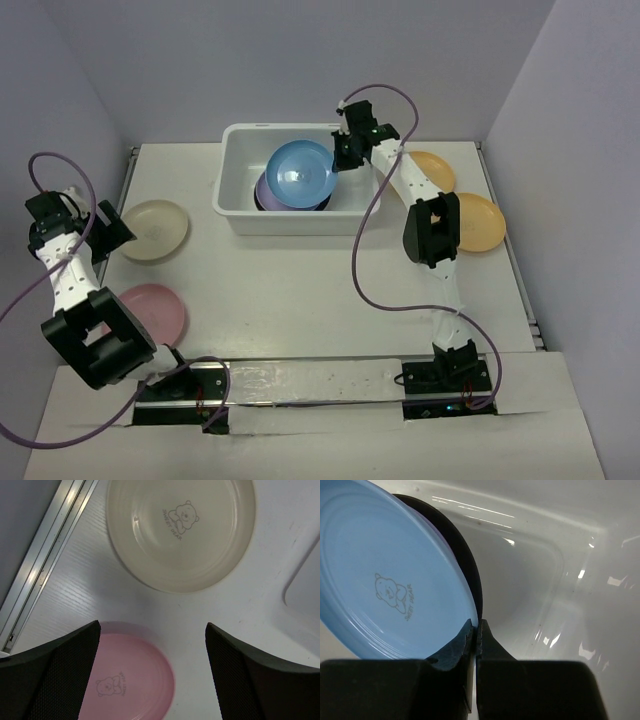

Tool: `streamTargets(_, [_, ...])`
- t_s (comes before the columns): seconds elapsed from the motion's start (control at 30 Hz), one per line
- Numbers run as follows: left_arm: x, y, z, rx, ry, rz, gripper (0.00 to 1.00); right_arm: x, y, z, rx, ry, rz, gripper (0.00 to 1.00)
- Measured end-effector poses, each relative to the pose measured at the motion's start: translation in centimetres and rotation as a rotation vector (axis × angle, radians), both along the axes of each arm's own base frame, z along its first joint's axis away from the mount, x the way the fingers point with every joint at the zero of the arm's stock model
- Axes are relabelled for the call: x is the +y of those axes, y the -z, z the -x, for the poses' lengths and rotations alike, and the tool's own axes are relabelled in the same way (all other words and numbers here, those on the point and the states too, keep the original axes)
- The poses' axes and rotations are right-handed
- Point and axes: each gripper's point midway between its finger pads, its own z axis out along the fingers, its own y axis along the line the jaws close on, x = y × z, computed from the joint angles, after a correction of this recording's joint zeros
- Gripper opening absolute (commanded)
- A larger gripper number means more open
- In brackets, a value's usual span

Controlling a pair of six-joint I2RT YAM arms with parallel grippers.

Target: Place the plates into the plastic bin on the countertop

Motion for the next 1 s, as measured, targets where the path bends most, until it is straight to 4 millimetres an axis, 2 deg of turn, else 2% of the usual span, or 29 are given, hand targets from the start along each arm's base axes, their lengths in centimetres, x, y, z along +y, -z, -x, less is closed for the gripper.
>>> streamTargets(0.07, [0.3,0.6,0.0,0.013,-0.005,0.012,0.92,0.2,0.3,-0.1,0.0,0.003,0.004,0.12])
streamTargets(0.23, [0.6,1.1,-0.3,0.016,-0.008,0.02,0.92,1.5,0.3,0.4,-0.004,-0.017,0.004,0.15])
streamTargets(0.33, [1.0,1.4,-0.8,0.009,-0.01,0.013,0.91,2.7,0.4,0.9,-0.002,-0.036,0.002,0.36])
streamTargets(0.4, [1.2,1.8,-0.9,0.012,-0.013,0.011,0.92,3.3,0.5,1.0,-0.003,-0.041,0.002,0.61])
streamTargets(0.43, [1.3,2.0,-1.0,0.015,-0.015,0.011,0.92,3.5,0.6,1.1,-0.005,-0.045,0.004,0.69])
streamTargets(0.57, [1.6,3.0,-1.1,0.025,-0.023,0.011,0.89,4.0,0.7,1.2,-0.011,-0.048,0.012,0.82])
streamTargets(0.67, [1.8,3.8,-1.4,0.033,-0.029,0.021,0.86,3.9,0.7,1.0,-0.02,-0.042,0.018,0.88])
streamTargets(0.83, [2.2,5.1,-2.2,0.04,-0.046,0.044,0.84,3.8,0.2,0.9,-0.031,-0.046,0.018,0.91])
streamTargets(0.9, [2.5,5.7,-2.7,0.04,-0.054,0.051,0.84,3.8,-0.6,1.0,-0.045,-0.052,0.014,0.92])
streamTargets(1.0, [2.8,7.2,-3.1,0.059,-0.064,0.072,0.83,3.5,-3.4,1.4,-0.087,-0.059,-0.003,0.93])
